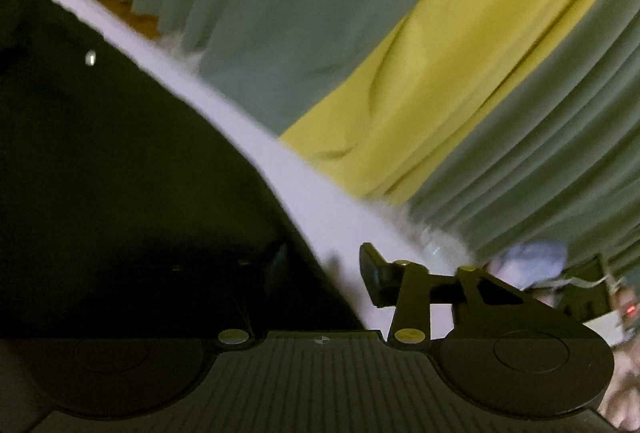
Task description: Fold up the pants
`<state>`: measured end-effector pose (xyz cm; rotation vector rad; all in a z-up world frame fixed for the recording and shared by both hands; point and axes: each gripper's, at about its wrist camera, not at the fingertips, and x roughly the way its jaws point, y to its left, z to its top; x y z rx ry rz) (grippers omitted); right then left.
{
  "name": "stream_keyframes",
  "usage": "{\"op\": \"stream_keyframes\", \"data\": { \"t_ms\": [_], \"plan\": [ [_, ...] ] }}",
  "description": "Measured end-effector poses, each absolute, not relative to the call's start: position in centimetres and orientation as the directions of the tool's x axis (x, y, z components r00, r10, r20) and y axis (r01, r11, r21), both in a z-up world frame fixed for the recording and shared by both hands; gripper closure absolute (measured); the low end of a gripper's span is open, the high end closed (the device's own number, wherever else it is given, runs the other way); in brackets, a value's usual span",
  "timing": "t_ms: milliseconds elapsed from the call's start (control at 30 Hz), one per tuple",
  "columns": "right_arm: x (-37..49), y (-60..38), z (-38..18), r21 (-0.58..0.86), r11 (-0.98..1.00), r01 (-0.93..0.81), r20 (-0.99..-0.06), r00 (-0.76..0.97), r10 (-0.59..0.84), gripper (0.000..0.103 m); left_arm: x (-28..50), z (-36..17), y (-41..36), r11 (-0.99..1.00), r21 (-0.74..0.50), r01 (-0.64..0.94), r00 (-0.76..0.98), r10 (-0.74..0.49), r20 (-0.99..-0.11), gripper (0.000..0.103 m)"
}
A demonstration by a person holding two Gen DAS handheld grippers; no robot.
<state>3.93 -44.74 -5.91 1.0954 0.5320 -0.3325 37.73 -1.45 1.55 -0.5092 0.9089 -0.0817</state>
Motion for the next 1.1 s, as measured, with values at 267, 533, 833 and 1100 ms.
{"op": "stream_keyframes", "data": {
  "t_ms": [267, 533, 833, 1100],
  "plan": [
    [4.3, -44.9, -5.7, 0.743, 0.425, 0.517, -0.566, 0.824, -0.013, 0.096, 33.0, 3.5, 1.9, 0.826, -0.549, -0.124, 0.716, -0.309, -0.626, 0.098],
    [2.8, -45.4, -2.0, 0.701, 0.498, 0.511, -0.565, 0.824, -0.05, 0.095, 15.9, 9.1, 9.2, 0.842, -0.538, -0.031, 0.831, -0.277, -0.482, 0.098],
    [-4.2, -46.3, 1.2, 0.639, 0.554, 0.533, -0.545, 0.823, -0.162, 0.095, 6.3, 6.3, 10.6, 0.858, -0.486, -0.168, 0.777, -0.188, -0.601, 0.068],
    [-7.4, -46.8, 0.9, 0.667, 0.475, 0.573, -0.568, 0.805, -0.173, 0.089, 7.1, 4.7, 16.2, 0.677, -0.63, -0.38, 0.781, -0.13, -0.611, 0.033]
  ]
}}
